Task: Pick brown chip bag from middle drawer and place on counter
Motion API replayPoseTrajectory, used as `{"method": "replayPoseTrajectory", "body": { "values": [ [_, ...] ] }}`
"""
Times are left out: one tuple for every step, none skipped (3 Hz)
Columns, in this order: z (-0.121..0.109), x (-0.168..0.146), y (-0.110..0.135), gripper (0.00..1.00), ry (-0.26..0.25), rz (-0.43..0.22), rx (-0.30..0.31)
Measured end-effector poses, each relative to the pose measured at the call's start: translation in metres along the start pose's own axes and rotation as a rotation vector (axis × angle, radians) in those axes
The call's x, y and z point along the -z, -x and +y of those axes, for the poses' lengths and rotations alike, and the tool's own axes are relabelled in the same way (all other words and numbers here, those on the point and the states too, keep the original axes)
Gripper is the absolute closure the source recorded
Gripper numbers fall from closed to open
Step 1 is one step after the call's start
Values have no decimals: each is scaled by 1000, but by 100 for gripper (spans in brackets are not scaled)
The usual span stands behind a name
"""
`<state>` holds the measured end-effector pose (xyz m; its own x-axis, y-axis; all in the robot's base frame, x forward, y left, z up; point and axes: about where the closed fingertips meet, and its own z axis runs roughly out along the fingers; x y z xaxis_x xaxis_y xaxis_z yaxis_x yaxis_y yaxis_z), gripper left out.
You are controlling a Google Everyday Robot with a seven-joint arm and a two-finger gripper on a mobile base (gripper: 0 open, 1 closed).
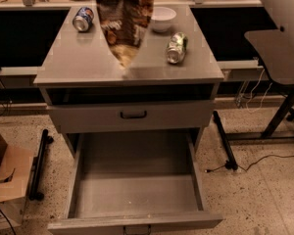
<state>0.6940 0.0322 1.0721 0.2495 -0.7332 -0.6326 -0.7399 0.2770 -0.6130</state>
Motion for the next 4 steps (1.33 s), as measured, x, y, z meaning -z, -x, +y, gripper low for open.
{"method": "replayPoseTrajectory", "body": {
  "values": [
    [-30,-36,14,100,-18,-69,2],
    [-45,-78,21,83,6,-107,-9],
    [-47,-114,15,60,37,-121,-58],
    [-51,-115,15,37,31,-126,-60]
  ]
}}
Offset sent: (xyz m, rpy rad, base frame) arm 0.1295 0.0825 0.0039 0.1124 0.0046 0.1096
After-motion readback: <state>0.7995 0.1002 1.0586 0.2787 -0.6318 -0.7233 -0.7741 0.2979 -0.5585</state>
